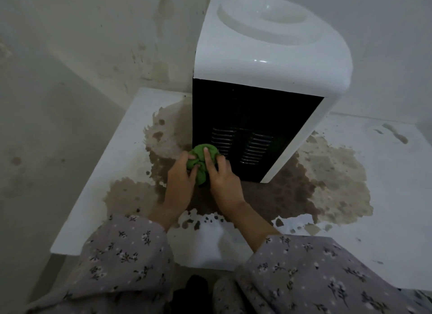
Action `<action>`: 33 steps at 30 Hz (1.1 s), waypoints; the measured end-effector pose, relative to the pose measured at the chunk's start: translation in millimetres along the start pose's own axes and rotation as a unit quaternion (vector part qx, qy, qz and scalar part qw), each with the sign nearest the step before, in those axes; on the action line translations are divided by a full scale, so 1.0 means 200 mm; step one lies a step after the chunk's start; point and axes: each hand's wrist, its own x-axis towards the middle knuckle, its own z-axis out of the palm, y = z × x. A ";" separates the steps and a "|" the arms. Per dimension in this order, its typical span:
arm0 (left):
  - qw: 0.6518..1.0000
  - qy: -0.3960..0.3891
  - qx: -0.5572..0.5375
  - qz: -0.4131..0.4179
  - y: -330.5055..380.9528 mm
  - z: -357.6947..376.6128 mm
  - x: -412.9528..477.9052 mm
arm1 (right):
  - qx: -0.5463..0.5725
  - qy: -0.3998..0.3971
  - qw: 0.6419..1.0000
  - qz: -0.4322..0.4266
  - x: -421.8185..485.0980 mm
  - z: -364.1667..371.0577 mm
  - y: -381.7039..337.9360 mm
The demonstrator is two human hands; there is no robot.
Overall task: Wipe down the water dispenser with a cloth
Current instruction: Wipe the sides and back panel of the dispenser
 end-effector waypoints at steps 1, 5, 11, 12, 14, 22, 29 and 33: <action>1.000 -0.015 -0.015 0.003 0.03 0.03 -0.01 | -0.013 -0.002 1.000 0.000 -0.02 -0.02 0.05; 0.993 -0.094 -0.059 0.027 0.14 0.22 -0.03 | -0.041 -0.023 0.998 0.039 -0.16 -0.13 0.29; 0.985 -0.140 -0.097 -0.041 0.20 0.43 -0.07 | -0.028 -0.065 0.994 0.079 -0.27 -0.19 0.49; 0.984 -0.138 -0.101 -0.051 0.20 0.43 -0.07 | -0.021 -0.064 0.994 0.083 -0.27 -0.17 0.48; 0.984 -0.121 -0.108 -0.069 0.17 0.39 -0.06 | -0.005 -0.061 0.995 0.081 -0.25 -0.13 0.44; 0.983 -0.012 -0.066 -0.168 -0.09 0.06 -0.06 | 0.058 -0.111 0.992 -0.012 -0.04 0.11 0.08; 0.977 -0.018 -0.025 -0.210 -0.24 -0.02 -0.05 | 0.011 -0.165 0.983 -0.085 0.05 0.16 -0.03; 0.976 -0.067 -0.029 -0.207 -0.17 0.07 -0.06 | -0.018 -0.161 0.982 -0.102 -0.02 0.08 0.11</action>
